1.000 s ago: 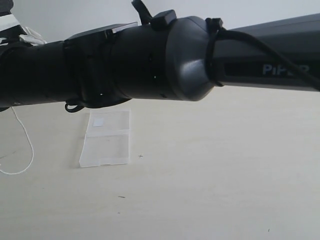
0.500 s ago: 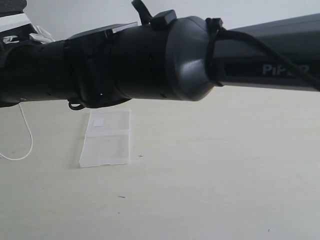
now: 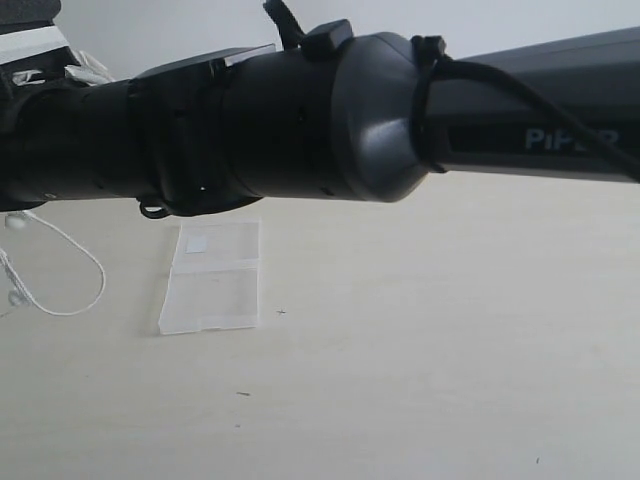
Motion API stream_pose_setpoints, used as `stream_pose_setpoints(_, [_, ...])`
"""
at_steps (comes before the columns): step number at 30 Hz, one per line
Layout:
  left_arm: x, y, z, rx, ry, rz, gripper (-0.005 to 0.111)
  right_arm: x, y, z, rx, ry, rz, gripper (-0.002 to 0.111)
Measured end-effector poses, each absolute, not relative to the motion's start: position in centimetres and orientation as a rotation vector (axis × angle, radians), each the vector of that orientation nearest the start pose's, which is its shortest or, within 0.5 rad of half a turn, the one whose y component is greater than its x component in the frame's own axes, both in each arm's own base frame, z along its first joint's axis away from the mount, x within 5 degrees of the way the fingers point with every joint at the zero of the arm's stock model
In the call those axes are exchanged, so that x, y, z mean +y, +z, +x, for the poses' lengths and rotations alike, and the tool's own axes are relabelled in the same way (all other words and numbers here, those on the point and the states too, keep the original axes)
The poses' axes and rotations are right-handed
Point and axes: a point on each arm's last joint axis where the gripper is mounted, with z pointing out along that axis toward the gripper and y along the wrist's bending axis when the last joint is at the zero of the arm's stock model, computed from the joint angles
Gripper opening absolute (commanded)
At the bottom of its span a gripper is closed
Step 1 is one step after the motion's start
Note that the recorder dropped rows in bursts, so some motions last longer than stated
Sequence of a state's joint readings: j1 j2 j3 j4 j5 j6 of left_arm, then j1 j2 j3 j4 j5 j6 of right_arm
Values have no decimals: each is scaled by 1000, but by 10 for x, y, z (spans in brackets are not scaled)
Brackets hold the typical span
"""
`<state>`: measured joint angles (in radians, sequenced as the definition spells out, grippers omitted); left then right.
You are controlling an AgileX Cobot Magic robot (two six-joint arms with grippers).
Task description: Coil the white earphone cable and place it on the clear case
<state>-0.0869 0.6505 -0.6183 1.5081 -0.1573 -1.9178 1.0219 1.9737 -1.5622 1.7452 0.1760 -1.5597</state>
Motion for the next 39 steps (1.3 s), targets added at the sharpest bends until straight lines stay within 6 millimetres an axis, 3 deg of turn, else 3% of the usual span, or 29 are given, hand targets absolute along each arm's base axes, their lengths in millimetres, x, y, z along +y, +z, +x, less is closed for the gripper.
stream_pose_setpoints(12, [-15,365,138,1519,-366,-162,0,411,286,234,1747,942,-935,0])
stream_pose_setpoints(22, [-15,365,138,1519,-359,-155,0,392,283,235,1768,774,-917,0])
stream_pose_setpoints(31, [-16,362,137,1528,-353,-140,0,390,293,227,1706,811,-998,0])
stream_pose_setpoints(39, [-17,359,137,1543,-300,-76,12,389,292,224,1725,809,-1044,0])
